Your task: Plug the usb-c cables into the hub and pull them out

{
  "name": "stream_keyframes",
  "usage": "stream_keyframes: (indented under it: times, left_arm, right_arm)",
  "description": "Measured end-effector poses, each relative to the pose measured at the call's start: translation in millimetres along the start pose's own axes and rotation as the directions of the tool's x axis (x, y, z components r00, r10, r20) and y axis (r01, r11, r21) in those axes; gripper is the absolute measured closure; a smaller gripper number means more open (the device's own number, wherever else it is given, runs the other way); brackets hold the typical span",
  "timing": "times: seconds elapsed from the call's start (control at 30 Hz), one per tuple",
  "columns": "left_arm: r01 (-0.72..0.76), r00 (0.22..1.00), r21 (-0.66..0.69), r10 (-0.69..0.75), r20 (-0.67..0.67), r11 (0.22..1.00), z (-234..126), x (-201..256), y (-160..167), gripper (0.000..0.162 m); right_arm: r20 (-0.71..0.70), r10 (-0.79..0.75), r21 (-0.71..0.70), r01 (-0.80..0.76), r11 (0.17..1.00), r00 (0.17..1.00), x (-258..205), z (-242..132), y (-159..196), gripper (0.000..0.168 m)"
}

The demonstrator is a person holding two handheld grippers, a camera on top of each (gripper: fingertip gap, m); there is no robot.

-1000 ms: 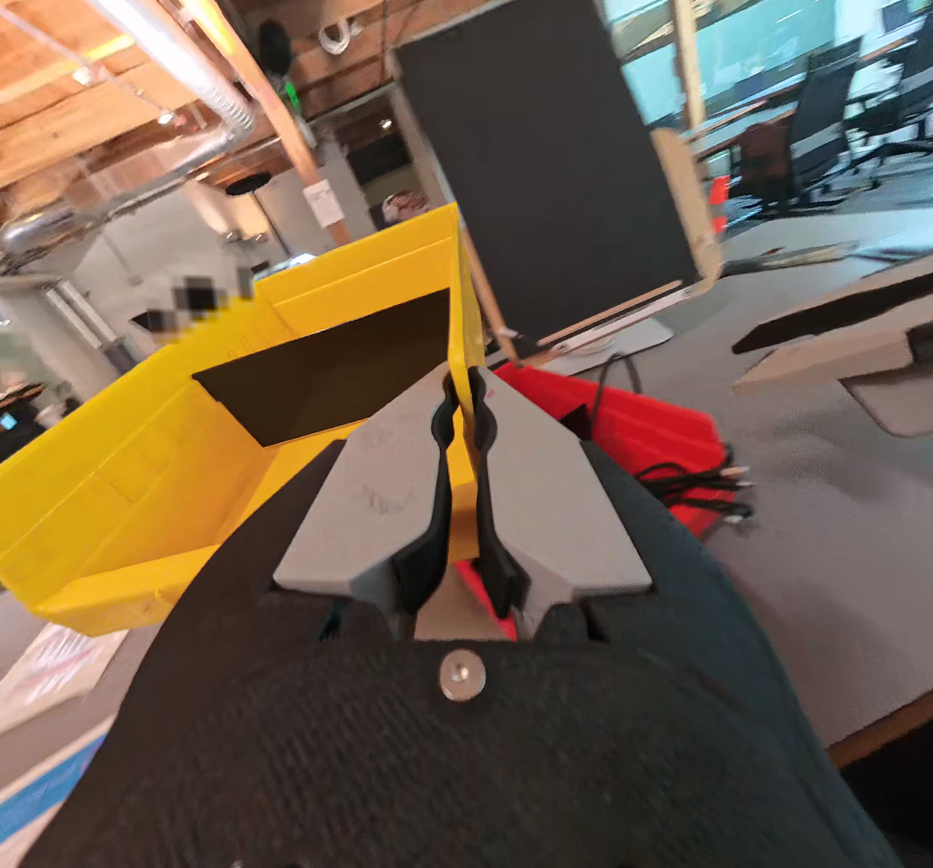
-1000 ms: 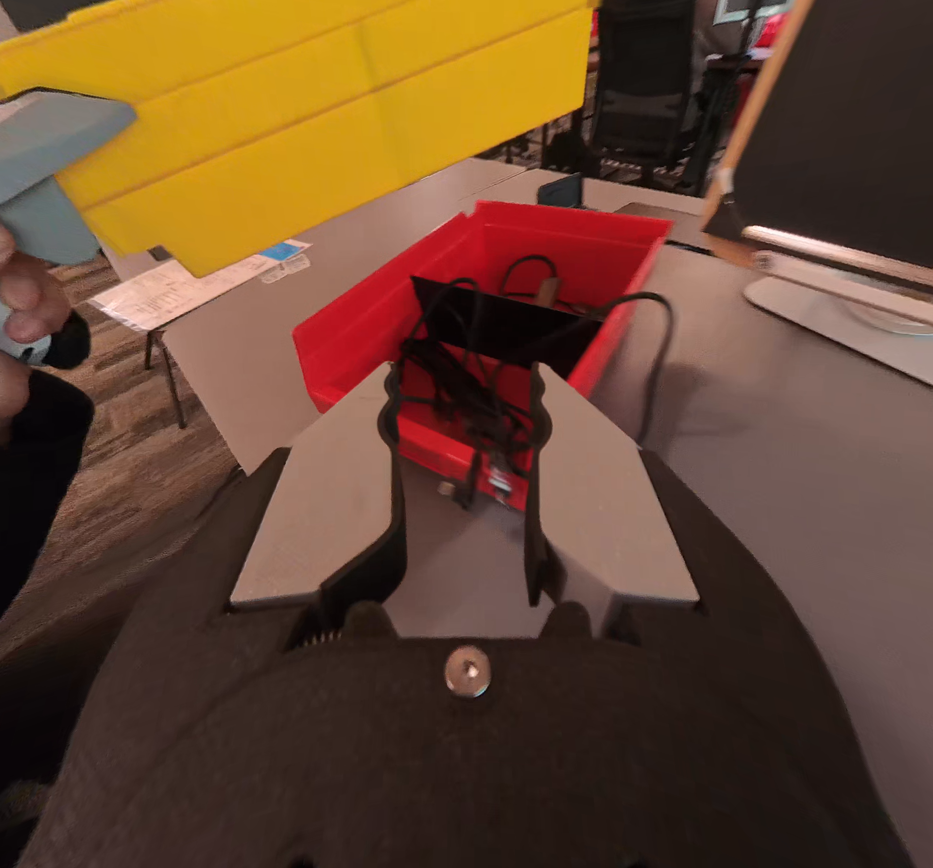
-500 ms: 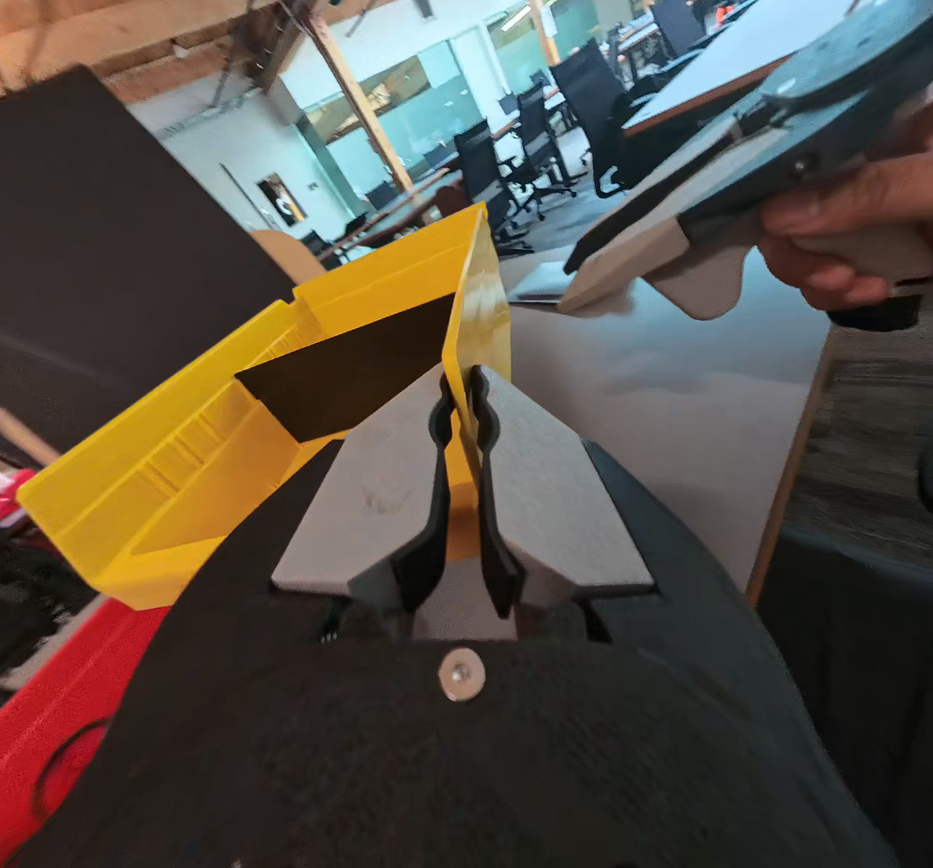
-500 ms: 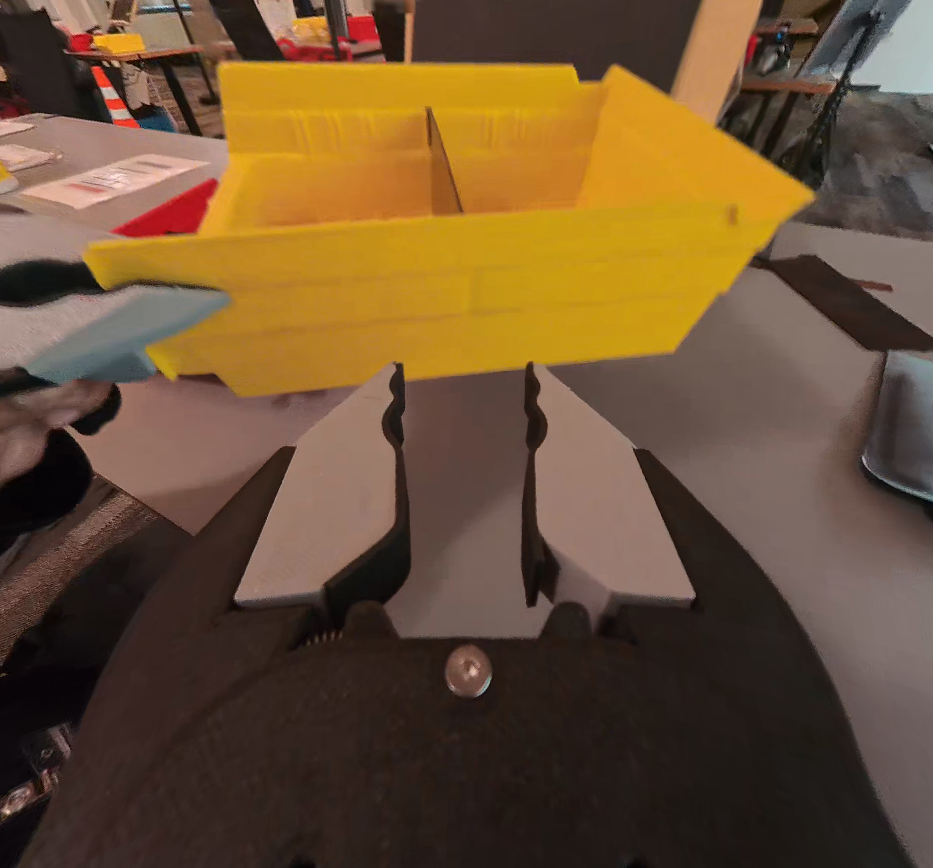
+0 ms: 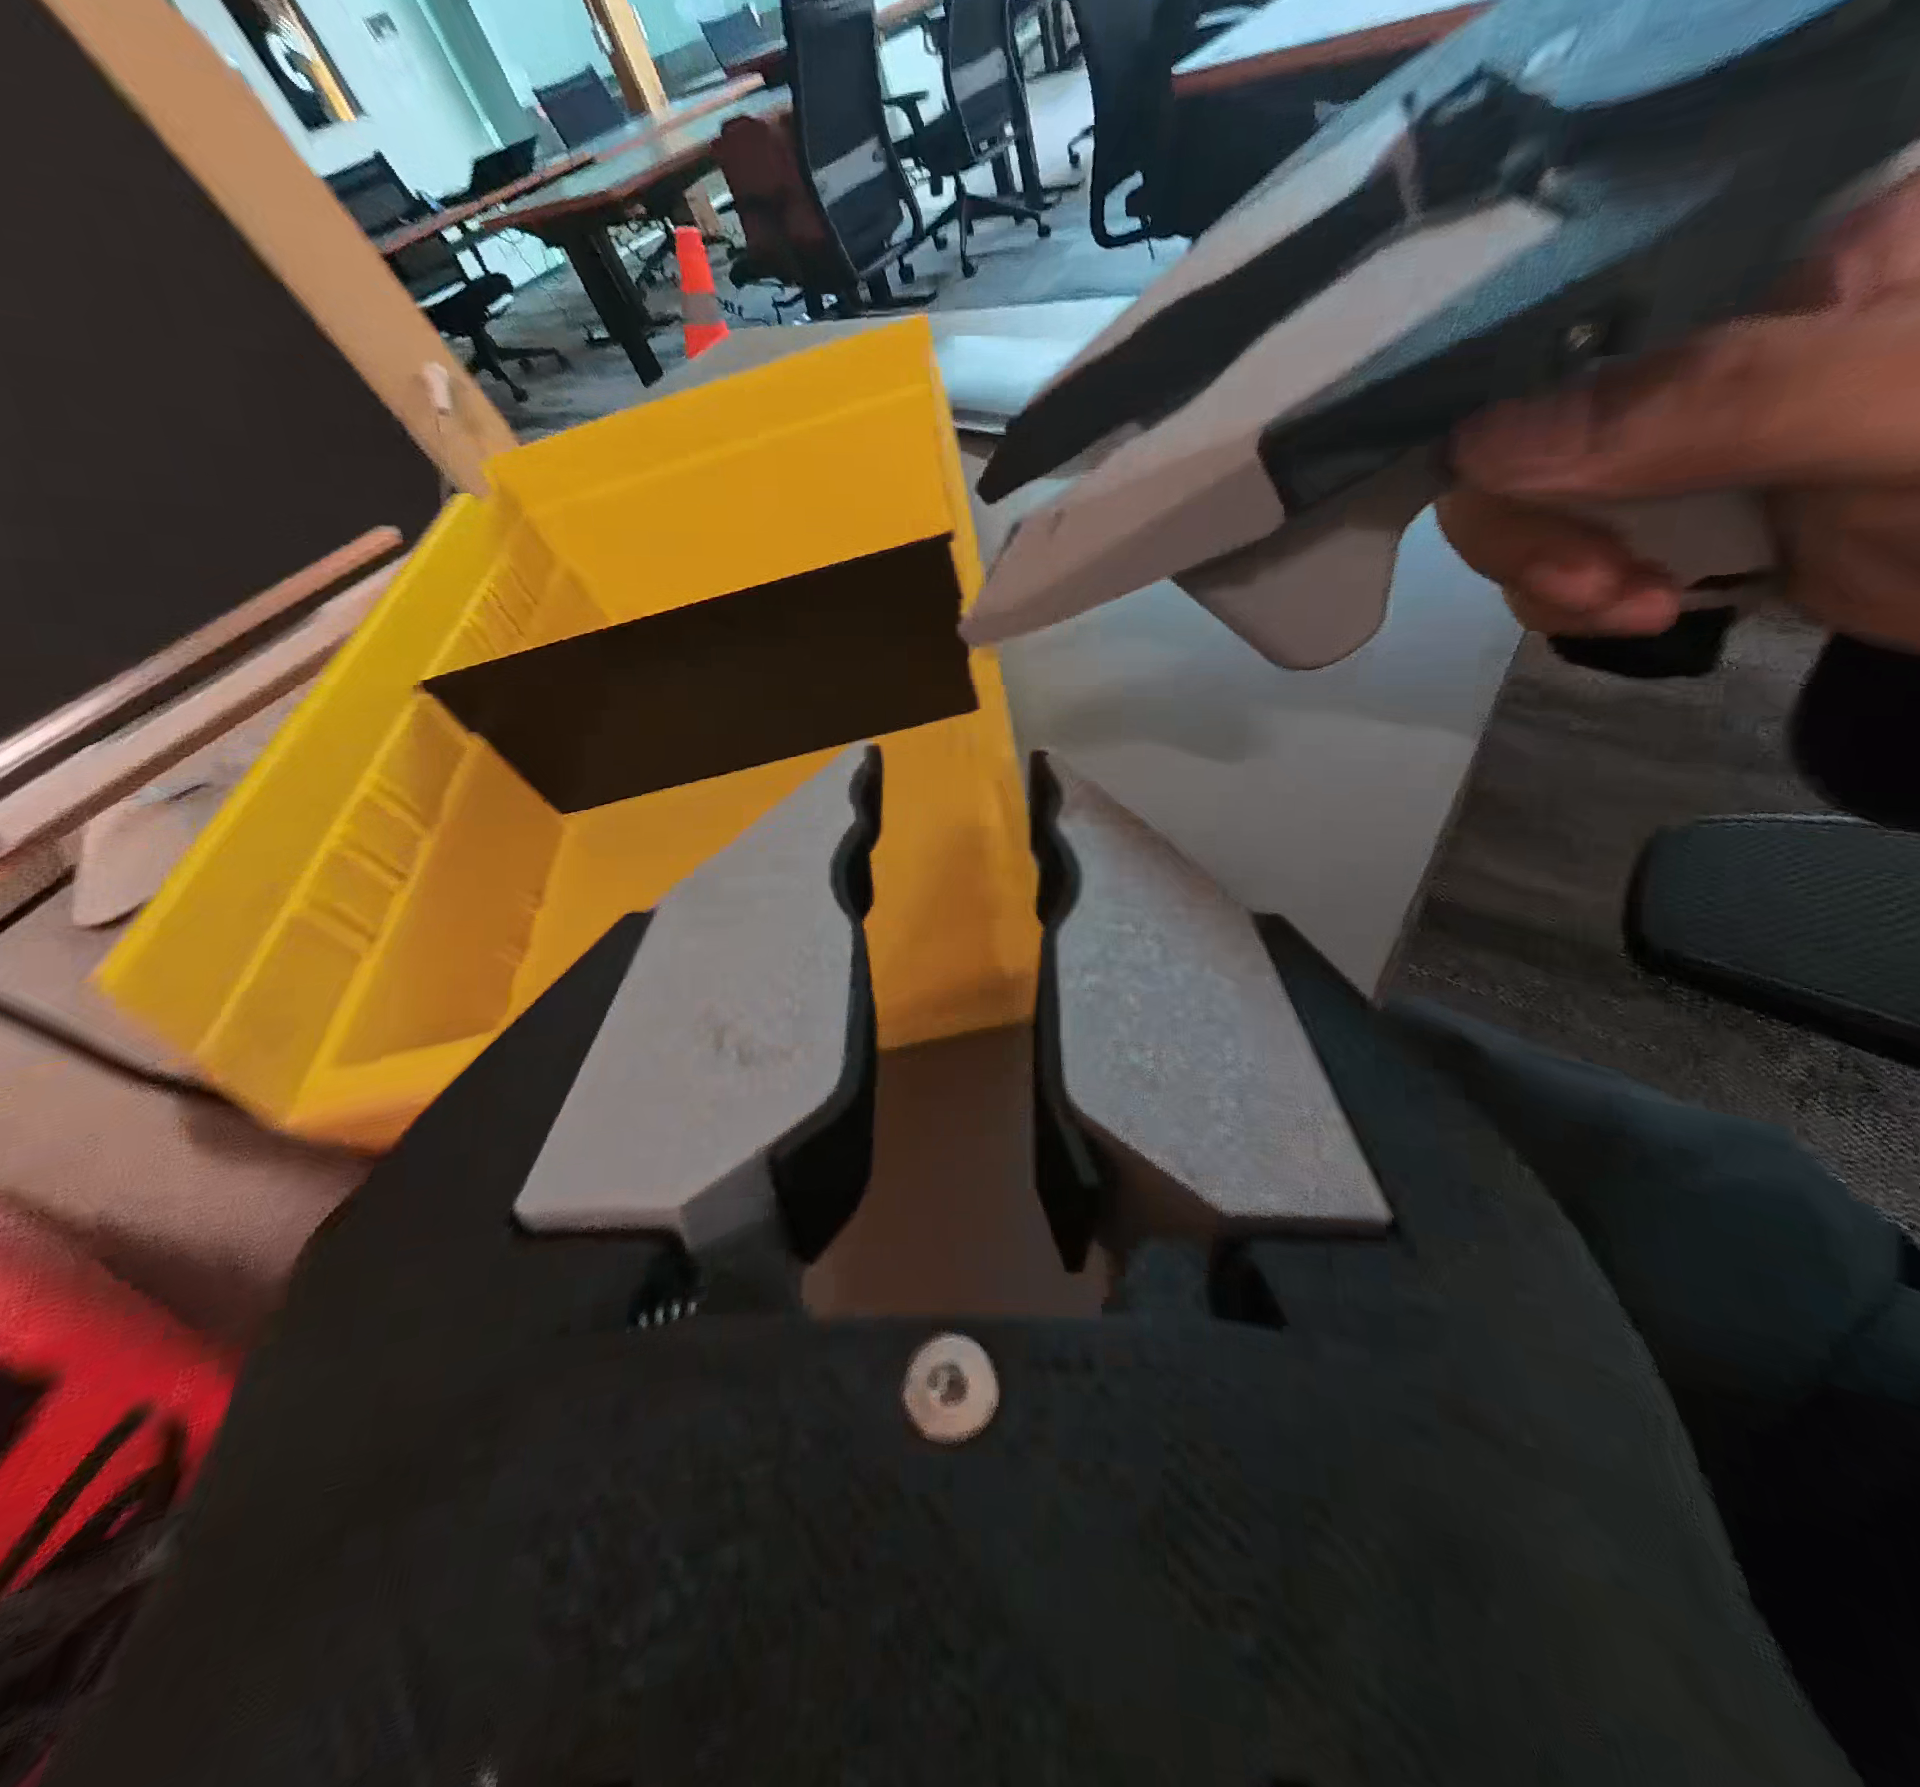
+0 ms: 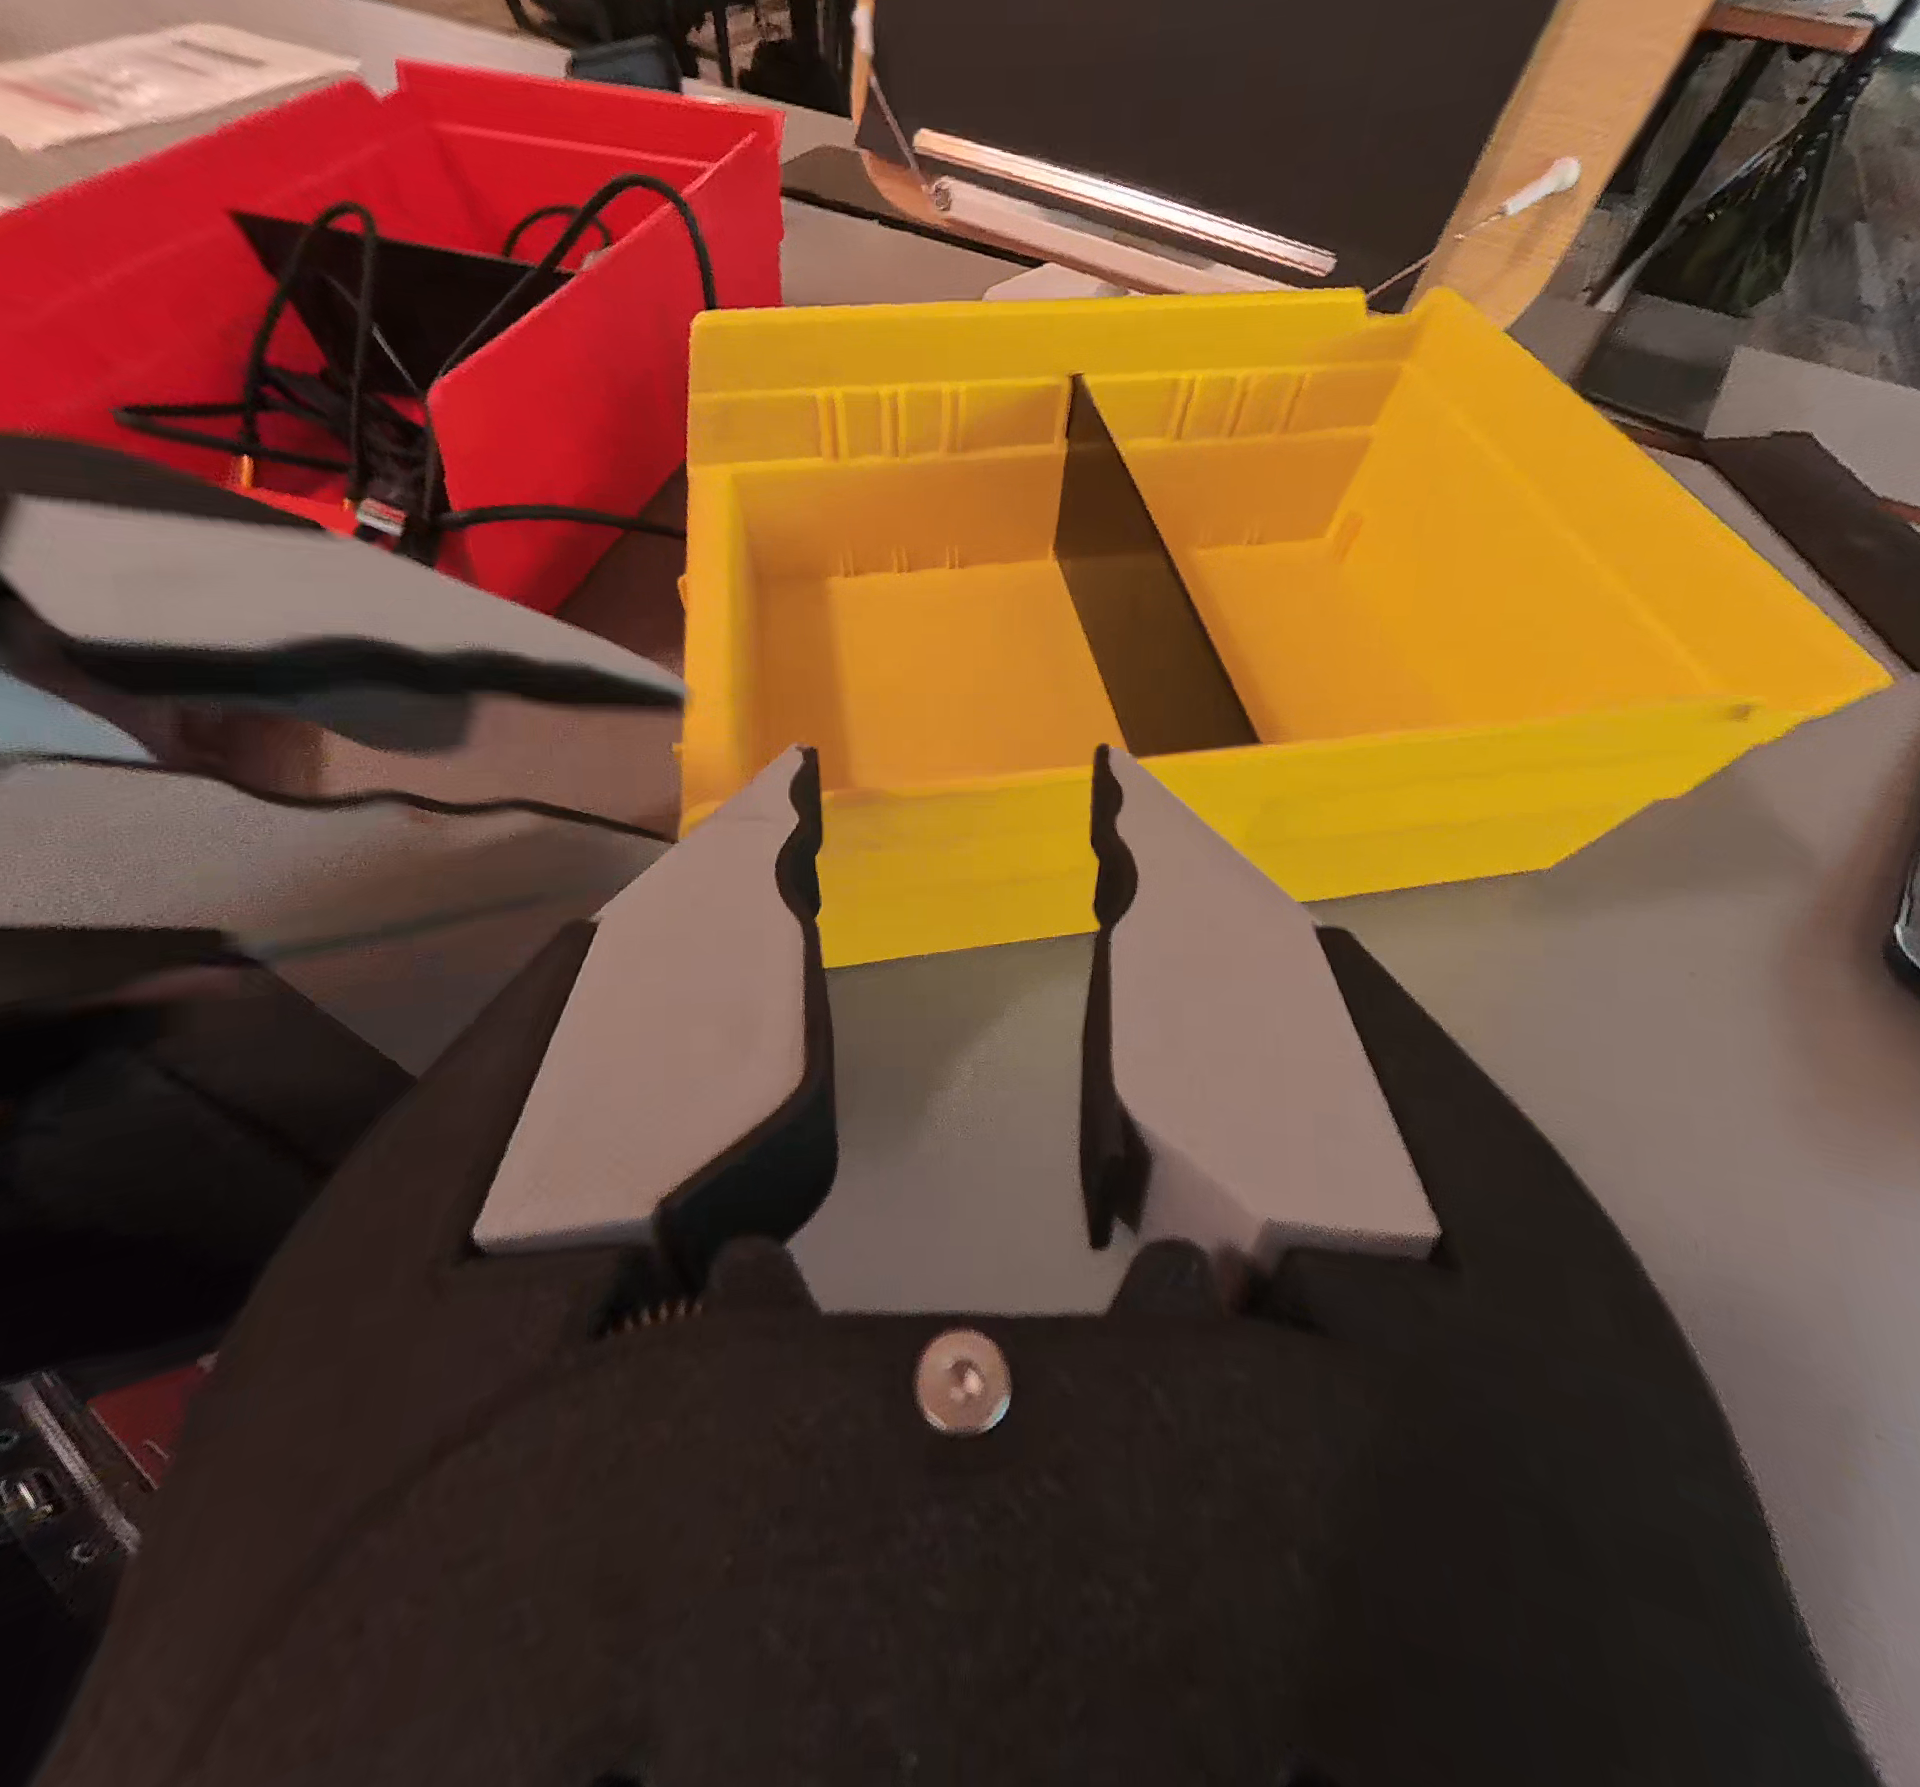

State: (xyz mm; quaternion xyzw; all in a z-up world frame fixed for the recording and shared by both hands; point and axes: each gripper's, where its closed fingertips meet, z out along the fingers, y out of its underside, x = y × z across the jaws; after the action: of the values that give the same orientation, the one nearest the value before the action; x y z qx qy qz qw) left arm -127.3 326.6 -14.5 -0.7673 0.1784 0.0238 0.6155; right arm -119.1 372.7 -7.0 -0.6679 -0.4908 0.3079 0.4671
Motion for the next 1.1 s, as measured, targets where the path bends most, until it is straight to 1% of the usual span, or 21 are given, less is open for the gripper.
stream_keyframes:
  times: [0.03, 0.1, 0.23, 0.3, 0.37, 0.4, 0.43, 0.53, 0.57, 0.6, 0.63, 0.67, 0.7, 0.73, 0.8, 0.83, 0.87, 0.9, 0.97, 1.03, 1.1]
  left_arm:
    - [0.004, 1.0, 0.004, -0.004, 0.012, 1.0, -15, -6, -1, 0.13]
    - [0.018, 0.999, 0.001, -0.018, 0.041, 1.0, -43, -21, 2, 0.124]
    - [0.061, 0.99, -0.077, -0.051, 0.128, 0.995, -92, -62, 33, 0.116]
    - [0.076, 0.971, -0.126, -0.045, 0.233, 0.989, -113, -96, 56, 0.115]
    - [0.113, 0.947, -0.171, -0.054, 0.317, 0.979, -134, -128, 79, 0.114]
    - [0.131, 0.931, -0.199, -0.051, 0.36, 0.971, -144, -144, 91, 0.112]
    - [0.142, 0.912, -0.214, -0.043, 0.408, 0.967, -155, -160, 100, 0.114]
    - [0.176, 0.851, -0.23, -0.031, 0.524, 0.957, -184, -203, 122, 0.127]
    - [0.176, 0.837, -0.228, -0.024, 0.547, 0.958, -192, -215, 126, 0.14]
    - [0.163, 0.826, -0.212, -0.016, 0.563, 0.964, -199, -226, 127, 0.16]
    - [0.154, 0.811, -0.193, -0.013, 0.585, 0.969, -206, -238, 128, 0.162]
    - [0.18, 0.775, -0.182, -0.026, 0.632, 0.967, -216, -255, 133, 0.162]
    - [0.215, 0.743, -0.188, -0.036, 0.669, 0.958, -225, -270, 140, 0.162]
    - [0.25, 0.729, -0.197, -0.051, 0.682, 0.948, -231, -279, 146, 0.153]
    - [0.315, 0.719, -0.183, -0.108, 0.687, 0.931, -238, -286, 148, 0.122]
    - [0.326, 0.726, -0.171, -0.131, 0.675, 0.93, -237, -283, 143, 0.112]
    - [0.32, 0.739, -0.153, -0.145, 0.658, 0.935, -233, -276, 135, 0.106]
    - [0.299, 0.755, -0.14, -0.144, 0.64, 0.944, -228, -266, 125, 0.102]
    - [0.239, 0.775, -0.152, -0.094, 0.624, 0.959, -216, -247, 109, 0.097]
    - [0.186, 0.775, -0.172, -0.037, 0.631, 0.967, -206, -234, 99, 0.097]
    - [0.156, 0.765, -0.177, -0.005, 0.644, 0.972, -197, -229, 91, 0.099]
  right_arm:
    - [0.004, -0.024, -0.012, 0.024, 1.0, 1.0, -5, 3, 1, 0.118]
    - [0.018, -0.075, -0.027, 0.075, 0.997, 0.997, -18, 10, 0, 0.115]
    - [0.028, -0.199, -0.064, 0.2, 0.978, 0.98, -50, 33, 1, 0.112]
    - [-0.031, -0.297, -0.107, 0.292, 0.95, 0.955, -55, 45, 6, 0.108]
    - [-0.154, -0.418, -0.164, 0.394, 0.904, 0.895, -40, 51, 7, 0.121]
    - [-0.169, -0.454, -0.205, 0.42, 0.884, 0.875, -33, 52, 12, 0.114]
    - [-0.159, -0.455, -0.235, 0.414, 0.879, 0.876, -28, 51, 17, 0.108]
    - [-0.185, -0.411, -0.281, 0.353, 0.892, 0.892, 8, 38, 25, 0.104]
    - [-0.215, -0.397, -0.287, 0.33, 0.899, 0.892, 26, 29, 25, 0.103]
    - [-0.253, -0.371, -0.286, 0.297, 0.911, 0.894, 45, 21, 24, 0.107]
    - [-0.298, -0.341, -0.287, 0.257, 0.923, 0.891, 66, 11, 24, 0.109]
    - [-0.353, -0.305, -0.289, 0.207, 0.935, 0.884, 88, 1, 25, 0.11]
    - [-0.4, -0.266, -0.291, 0.153, 0.944, 0.877, 108, -7, 27, 0.114]
    - [-0.416, -0.227, -0.284, 0.112, 0.952, 0.881, 120, -13, 30, 0.117]
    - [-0.394, -0.171, -0.253, 0.072, 0.965, 0.903, 125, -18, 32, 0.111]
    - [-0.395, -0.159, -0.23, 0.07, 0.971, 0.905, 124, -21, 31, 0.112]
    - [-0.382, -0.152, -0.203, 0.077, 0.976, 0.912, 118, -21, 28, 0.113]
    - [-0.349, -0.139, -0.174, 0.081, 0.981, 0.927, 108, -19, 26, 0.113]
    - [-0.258, -0.092, -0.127, 0.06, 0.99, 0.962, 84, -9, 22, 0.11]
    - [-0.168, -0.061, -0.108, 0.044, 0.993, 0.984, 57, 5, 20, 0.109]
    - [-0.115, -0.062, -0.115, 0.049, 0.992, 0.991, 34, 23, 20, 0.108]
